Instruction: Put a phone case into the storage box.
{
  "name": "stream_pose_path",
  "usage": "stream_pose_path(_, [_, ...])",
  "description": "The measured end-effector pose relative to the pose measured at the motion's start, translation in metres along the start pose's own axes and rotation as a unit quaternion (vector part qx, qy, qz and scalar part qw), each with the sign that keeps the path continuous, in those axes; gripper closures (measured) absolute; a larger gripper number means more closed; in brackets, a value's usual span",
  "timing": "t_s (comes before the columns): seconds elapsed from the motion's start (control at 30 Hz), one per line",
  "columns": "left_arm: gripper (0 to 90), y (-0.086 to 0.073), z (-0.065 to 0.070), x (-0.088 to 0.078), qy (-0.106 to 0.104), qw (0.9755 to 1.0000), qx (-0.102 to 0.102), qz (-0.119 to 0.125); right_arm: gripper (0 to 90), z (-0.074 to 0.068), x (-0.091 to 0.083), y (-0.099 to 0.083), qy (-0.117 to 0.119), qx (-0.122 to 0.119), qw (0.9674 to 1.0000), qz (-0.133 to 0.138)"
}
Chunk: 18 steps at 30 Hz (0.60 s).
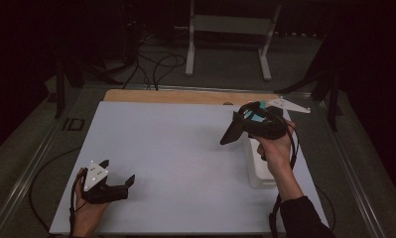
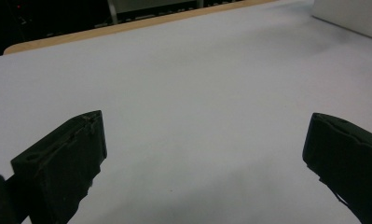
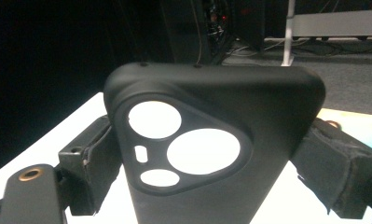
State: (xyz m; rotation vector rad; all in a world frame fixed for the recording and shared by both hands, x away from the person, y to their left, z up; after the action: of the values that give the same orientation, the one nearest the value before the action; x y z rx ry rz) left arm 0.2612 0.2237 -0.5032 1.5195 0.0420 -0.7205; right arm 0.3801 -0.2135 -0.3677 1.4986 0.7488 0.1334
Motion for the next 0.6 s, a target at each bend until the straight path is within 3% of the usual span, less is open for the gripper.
stream_pose_path(0.6, [0.4,0.001,0.001,0.000,-0.002,1.0000,0.001,0.004,13.9,0.018,0.003,0.015,-0.045,0.010,0.9988,0.016])
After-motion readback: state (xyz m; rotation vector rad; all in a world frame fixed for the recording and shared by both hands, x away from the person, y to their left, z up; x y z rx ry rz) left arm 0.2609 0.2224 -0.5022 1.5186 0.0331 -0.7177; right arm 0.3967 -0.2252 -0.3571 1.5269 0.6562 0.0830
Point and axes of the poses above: each handheld gripper's, and its own axes: x roughly forward along the jaws, y roughly out of its top, z roughly to its right, the point moved 3 cm from there along x, roughly forward along the jaws, and after that the axes turned 7 degrees about -x, right-handed, at the moved point
